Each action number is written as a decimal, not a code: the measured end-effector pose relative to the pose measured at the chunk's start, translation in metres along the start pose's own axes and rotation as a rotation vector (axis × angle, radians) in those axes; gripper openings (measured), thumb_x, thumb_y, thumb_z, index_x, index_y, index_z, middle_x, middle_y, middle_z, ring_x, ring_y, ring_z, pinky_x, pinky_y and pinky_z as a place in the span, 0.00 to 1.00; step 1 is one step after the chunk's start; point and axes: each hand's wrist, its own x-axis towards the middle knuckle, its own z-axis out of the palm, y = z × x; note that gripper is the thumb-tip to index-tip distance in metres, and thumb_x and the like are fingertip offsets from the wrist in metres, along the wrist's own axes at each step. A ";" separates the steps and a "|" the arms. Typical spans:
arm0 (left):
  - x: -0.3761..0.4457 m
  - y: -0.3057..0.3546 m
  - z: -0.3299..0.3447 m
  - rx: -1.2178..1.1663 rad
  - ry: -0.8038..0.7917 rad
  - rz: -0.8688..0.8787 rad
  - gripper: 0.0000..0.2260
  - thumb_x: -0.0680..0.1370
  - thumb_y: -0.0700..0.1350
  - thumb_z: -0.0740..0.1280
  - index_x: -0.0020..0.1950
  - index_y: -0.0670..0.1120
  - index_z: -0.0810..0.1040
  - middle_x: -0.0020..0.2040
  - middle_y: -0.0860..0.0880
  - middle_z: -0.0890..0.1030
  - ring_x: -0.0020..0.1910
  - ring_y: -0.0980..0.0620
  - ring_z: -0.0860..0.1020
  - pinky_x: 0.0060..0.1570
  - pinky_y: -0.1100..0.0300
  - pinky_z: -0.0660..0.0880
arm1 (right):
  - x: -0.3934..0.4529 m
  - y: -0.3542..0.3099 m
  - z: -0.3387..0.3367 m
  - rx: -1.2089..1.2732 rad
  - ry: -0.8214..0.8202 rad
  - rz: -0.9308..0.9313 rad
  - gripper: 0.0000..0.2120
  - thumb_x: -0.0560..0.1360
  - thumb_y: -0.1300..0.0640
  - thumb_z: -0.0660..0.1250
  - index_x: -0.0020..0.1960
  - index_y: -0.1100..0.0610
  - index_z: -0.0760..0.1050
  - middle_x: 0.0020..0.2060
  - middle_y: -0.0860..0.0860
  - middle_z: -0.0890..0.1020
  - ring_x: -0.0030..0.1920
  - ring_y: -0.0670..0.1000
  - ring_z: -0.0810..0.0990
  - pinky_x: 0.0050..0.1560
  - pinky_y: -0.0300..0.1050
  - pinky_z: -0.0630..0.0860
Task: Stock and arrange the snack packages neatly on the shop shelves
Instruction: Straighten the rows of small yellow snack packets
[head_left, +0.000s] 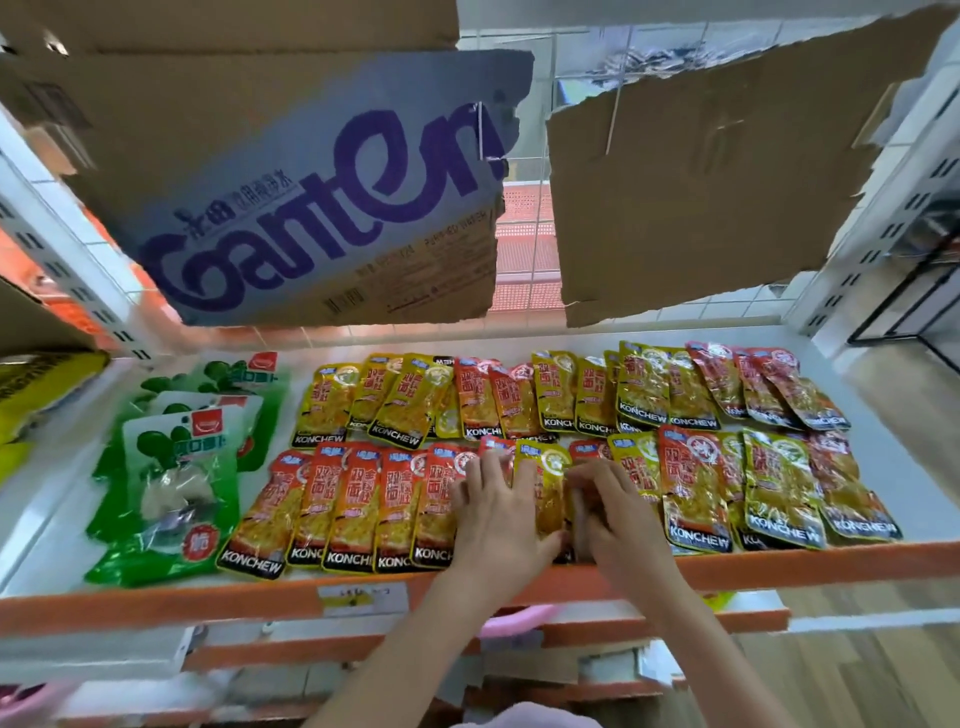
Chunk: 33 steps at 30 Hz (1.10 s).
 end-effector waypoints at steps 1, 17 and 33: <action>0.003 -0.003 0.000 -0.009 -0.024 -0.008 0.34 0.67 0.62 0.68 0.68 0.53 0.60 0.66 0.48 0.58 0.65 0.46 0.56 0.64 0.50 0.57 | 0.000 -0.002 0.000 -0.012 -0.007 0.011 0.10 0.77 0.66 0.59 0.56 0.60 0.74 0.54 0.51 0.76 0.50 0.51 0.75 0.47 0.46 0.72; 0.052 -0.030 -0.056 -0.607 0.438 -0.038 0.14 0.74 0.33 0.65 0.57 0.44 0.76 0.53 0.49 0.74 0.55 0.55 0.70 0.54 0.74 0.61 | 0.002 0.003 0.002 0.033 0.012 0.096 0.15 0.71 0.71 0.61 0.54 0.58 0.76 0.50 0.50 0.80 0.50 0.49 0.77 0.49 0.39 0.70; 0.111 0.001 -0.003 0.252 -0.032 -0.292 0.40 0.75 0.67 0.56 0.75 0.41 0.52 0.75 0.36 0.52 0.74 0.37 0.50 0.70 0.42 0.52 | 0.006 0.018 -0.004 0.007 -0.120 -0.097 0.14 0.70 0.69 0.60 0.53 0.61 0.75 0.53 0.51 0.75 0.54 0.50 0.72 0.51 0.39 0.68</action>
